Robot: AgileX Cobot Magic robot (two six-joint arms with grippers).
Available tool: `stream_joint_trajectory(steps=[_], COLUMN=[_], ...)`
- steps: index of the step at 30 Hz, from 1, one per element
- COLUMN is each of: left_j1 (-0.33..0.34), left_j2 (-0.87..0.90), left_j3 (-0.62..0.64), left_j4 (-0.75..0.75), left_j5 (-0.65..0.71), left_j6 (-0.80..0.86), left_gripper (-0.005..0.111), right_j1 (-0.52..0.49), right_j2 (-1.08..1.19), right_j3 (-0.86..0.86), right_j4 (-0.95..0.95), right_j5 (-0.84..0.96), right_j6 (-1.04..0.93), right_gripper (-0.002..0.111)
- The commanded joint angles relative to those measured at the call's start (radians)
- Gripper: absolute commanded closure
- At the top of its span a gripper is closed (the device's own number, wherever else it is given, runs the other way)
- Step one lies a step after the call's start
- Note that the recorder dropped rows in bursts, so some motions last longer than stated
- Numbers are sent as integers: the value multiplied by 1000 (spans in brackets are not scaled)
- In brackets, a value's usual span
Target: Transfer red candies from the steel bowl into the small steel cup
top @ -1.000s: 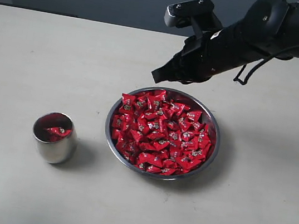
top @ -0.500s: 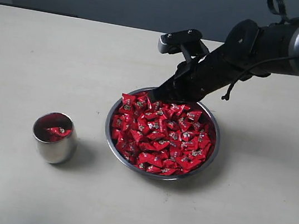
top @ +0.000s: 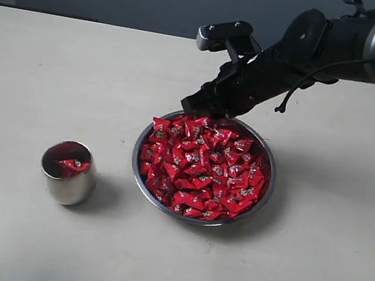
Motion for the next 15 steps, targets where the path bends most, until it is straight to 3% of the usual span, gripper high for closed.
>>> stream_joint_trajectory(steps=[1, 15], left_j1=[1, 1], left_j2=[-4, -4], left_j3=[4, 4], left_j4=[-2, -2], left_j5=[-2, -2], left_j6=[-1, -1], left_gripper=[106, 106], right_j1=[-3, -3], right_j2=[20, 120], right_j3=[-30, -94], right_j4=[37, 52], right_j5=[8, 54], right_j6=[-4, -2], right_gripper=[69, 69])
